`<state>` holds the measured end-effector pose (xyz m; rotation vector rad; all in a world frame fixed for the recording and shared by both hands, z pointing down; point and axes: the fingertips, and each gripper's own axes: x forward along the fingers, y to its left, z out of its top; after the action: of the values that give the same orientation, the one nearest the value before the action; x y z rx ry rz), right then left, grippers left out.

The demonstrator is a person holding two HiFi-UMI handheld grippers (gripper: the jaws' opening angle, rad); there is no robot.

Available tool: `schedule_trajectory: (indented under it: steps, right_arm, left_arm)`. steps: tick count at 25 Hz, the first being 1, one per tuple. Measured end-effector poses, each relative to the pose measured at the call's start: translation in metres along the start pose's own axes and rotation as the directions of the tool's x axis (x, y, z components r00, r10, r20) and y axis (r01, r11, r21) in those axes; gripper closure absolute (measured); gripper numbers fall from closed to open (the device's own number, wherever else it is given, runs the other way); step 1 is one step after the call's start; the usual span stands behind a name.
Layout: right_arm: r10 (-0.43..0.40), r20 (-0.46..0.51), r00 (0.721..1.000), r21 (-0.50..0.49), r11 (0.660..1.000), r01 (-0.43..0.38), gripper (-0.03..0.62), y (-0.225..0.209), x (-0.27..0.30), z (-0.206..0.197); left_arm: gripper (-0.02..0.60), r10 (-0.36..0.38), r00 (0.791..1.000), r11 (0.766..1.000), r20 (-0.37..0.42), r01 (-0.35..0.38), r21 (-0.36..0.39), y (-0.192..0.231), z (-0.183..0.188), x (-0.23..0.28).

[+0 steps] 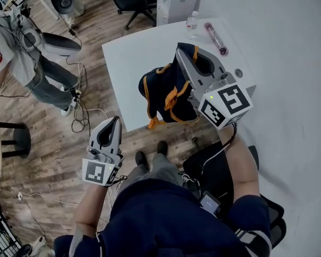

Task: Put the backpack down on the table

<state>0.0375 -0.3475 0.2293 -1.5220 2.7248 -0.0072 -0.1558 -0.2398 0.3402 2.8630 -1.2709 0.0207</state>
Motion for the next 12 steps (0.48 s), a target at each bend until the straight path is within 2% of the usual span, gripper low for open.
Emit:
schedule_trajectory:
  steps: [7,12]
  right_arm:
    - [-0.005,0.008,1.000,-0.013,1.000,0.005,0.582,-0.023,0.028,0.003]
    - [-0.001,-0.019,1.000,-0.034,0.999,0.000,0.582,-0.045,0.053,-0.017]
  left_arm:
    - [0.577,0.039,0.999,0.999,0.000,-0.039,0.005,0.012,0.005,0.011]
    - [0.577,0.061,0.998,0.998,-0.020,-0.061,-0.006,0.018,-0.001,0.023]
